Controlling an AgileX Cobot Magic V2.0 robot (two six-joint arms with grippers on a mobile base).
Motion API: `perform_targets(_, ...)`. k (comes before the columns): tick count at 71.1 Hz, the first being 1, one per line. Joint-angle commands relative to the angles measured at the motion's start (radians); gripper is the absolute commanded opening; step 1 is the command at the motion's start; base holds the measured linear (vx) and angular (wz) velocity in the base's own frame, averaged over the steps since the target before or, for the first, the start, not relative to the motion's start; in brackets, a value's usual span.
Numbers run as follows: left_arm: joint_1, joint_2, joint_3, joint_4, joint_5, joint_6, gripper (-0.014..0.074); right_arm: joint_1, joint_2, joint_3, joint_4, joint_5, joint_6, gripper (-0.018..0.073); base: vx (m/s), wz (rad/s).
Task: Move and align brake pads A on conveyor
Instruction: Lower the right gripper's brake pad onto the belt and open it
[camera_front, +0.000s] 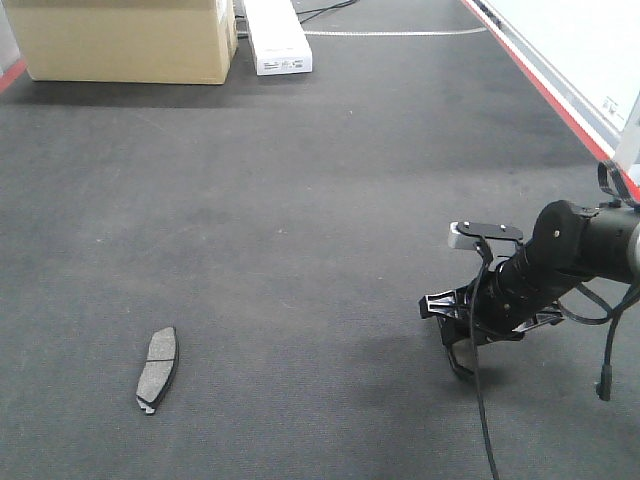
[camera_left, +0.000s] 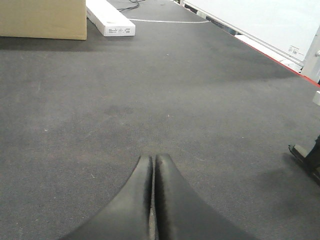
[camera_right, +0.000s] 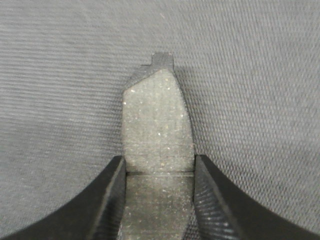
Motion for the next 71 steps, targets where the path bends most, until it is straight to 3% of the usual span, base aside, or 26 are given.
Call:
perform_targets(1, -0.003, 0.003, -0.025, 0.002, -0.079, 0.0, -0.0008, -0.003, -0.045, -0.033, 0.008, -0.026, 0.001, 0.0337, 0.0, 0.0)
perform_targets(16, -0.003, 0.003, -0.025, 0.002, -0.079, 0.0, -0.0008, -0.005, -0.045, -0.033, 0.008, -0.025, 0.001, 0.0424, 0.0, 0.0)
perform_targets(34, -0.003, 0.003, -0.025, 0.002, -0.079, 0.0, -0.0008, -0.005, -0.15, -0.07, -0.038, 0.024, -0.004, 0.04, 0.0, 0.0)
perform_targets(48, -0.003, 0.003, -0.025, 0.002, -0.079, 0.0, -0.0008, -0.005, -0.379, -0.068, -0.117, 0.023, -0.004, 0.033, 0.0, 0.0)
perform_targets(71, -0.003, 0.003, -0.025, 0.002, -0.079, 0.0, -0.0008, -0.003, -0.666, -0.008, -0.117, -0.023, -0.035, 0.0112, 0.0, 0.0)
